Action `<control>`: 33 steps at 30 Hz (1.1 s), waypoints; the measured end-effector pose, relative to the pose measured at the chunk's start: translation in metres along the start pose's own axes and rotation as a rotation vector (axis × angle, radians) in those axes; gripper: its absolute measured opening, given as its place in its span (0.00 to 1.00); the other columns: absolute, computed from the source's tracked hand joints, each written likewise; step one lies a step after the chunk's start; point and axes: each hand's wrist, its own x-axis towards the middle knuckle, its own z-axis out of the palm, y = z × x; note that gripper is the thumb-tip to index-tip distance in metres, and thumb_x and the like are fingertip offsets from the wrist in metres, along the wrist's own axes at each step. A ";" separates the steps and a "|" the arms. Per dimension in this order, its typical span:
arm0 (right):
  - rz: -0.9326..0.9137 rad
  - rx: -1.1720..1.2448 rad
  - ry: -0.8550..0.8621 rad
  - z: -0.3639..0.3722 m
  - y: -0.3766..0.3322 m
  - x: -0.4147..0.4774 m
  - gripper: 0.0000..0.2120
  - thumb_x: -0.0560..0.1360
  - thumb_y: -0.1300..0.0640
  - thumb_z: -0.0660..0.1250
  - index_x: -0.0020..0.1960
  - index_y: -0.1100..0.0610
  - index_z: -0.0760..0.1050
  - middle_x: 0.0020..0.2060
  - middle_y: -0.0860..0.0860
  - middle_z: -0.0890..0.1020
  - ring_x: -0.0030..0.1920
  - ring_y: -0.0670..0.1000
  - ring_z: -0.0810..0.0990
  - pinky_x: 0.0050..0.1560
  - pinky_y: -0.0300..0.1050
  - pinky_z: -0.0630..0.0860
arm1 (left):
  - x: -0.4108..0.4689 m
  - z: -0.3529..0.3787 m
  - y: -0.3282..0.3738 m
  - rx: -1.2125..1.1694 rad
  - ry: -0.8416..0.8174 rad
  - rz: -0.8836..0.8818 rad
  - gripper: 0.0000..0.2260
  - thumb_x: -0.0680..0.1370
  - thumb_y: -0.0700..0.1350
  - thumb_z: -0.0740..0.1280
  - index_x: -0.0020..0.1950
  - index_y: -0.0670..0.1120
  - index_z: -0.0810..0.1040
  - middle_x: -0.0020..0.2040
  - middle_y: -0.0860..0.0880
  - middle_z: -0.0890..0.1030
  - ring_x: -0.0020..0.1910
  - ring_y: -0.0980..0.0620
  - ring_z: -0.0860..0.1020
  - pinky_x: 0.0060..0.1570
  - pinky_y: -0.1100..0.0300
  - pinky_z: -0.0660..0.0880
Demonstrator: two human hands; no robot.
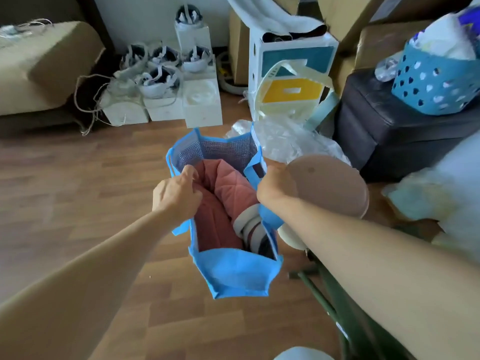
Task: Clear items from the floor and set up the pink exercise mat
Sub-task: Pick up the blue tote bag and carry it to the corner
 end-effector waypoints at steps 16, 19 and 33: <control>-0.137 -0.325 0.308 0.074 0.048 0.067 0.15 0.78 0.65 0.55 0.63 0.60 0.71 0.62 0.58 0.73 0.63 0.60 0.71 0.61 0.50 0.68 | 0.046 0.142 -0.012 -0.044 -0.162 0.026 0.15 0.74 0.39 0.59 0.60 0.45 0.68 0.53 0.40 0.81 0.51 0.38 0.78 0.47 0.52 0.71; -0.349 -0.301 0.231 0.082 0.039 0.067 0.13 0.76 0.66 0.57 0.58 0.60 0.75 0.58 0.57 0.75 0.60 0.58 0.72 0.59 0.49 0.68 | 0.048 0.139 -0.010 -0.030 -0.160 0.000 0.13 0.75 0.41 0.58 0.60 0.45 0.69 0.53 0.40 0.80 0.52 0.37 0.77 0.47 0.52 0.71; -0.255 -0.064 -0.115 0.071 0.011 0.053 0.16 0.78 0.62 0.58 0.64 0.62 0.72 0.62 0.58 0.76 0.64 0.58 0.73 0.64 0.49 0.69 | 0.049 0.082 -0.015 -0.005 -0.130 0.072 0.11 0.77 0.47 0.60 0.56 0.42 0.72 0.58 0.43 0.75 0.59 0.42 0.73 0.54 0.50 0.69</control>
